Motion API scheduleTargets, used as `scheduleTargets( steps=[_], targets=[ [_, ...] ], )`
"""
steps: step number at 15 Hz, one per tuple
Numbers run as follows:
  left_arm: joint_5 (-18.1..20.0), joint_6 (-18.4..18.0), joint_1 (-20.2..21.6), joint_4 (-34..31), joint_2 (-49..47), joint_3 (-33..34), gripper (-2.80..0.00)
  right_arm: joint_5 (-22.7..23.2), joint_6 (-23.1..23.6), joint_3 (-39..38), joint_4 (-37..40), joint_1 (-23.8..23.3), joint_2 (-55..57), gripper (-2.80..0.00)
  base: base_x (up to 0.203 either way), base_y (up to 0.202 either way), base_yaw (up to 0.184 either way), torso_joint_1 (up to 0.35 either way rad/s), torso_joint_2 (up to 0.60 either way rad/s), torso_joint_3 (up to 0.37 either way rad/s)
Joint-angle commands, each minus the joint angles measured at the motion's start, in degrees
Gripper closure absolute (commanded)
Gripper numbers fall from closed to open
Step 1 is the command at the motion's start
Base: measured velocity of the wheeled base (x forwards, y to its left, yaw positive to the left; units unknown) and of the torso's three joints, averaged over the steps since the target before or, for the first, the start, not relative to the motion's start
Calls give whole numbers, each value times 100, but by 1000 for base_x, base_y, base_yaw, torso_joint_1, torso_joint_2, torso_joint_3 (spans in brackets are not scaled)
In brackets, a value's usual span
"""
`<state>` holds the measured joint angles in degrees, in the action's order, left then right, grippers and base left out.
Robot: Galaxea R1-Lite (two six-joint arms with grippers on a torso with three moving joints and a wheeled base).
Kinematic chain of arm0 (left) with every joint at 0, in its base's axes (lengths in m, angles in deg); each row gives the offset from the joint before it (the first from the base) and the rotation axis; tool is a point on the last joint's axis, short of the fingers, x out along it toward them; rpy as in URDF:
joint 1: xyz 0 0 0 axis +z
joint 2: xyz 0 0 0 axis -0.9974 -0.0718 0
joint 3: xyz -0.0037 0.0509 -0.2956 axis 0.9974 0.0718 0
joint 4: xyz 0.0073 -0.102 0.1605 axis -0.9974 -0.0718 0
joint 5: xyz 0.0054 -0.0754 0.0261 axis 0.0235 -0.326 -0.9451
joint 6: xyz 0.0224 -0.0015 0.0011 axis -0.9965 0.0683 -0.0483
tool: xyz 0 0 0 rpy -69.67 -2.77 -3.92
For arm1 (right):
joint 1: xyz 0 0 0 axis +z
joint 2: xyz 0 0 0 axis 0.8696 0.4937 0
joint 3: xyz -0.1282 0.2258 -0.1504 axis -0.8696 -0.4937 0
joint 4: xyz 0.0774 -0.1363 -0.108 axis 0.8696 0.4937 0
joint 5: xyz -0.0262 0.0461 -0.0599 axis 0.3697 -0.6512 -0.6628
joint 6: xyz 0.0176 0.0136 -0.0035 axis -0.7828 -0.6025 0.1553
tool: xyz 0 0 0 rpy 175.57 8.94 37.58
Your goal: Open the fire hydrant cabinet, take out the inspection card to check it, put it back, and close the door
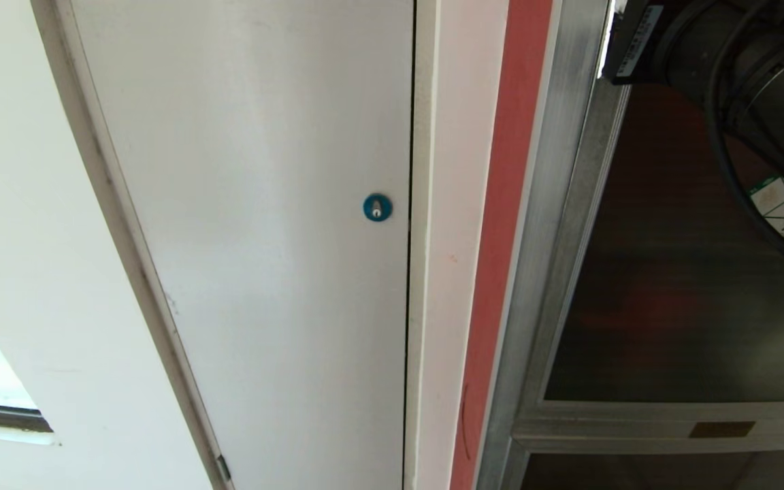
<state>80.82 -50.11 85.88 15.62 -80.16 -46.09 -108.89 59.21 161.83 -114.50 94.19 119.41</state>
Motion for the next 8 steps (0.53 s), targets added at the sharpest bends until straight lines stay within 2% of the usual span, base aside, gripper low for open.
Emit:
scheduleTargets(
  steps=[1,4,8],
  targets=[
    [-2,2,0,4,-5,0,0,-33,12,-34,-12,11,-25,0,0,0,0,0,0,0],
    [-2,2,0,4,-5,0,0,-33,16,-99,12,57,-169,0,0,0,0,0,0,0],
    [-2,2,0,4,-5,0,0,-67,21,-307,53,348,-544,0,0,0,0,0,0,0]
  ],
)
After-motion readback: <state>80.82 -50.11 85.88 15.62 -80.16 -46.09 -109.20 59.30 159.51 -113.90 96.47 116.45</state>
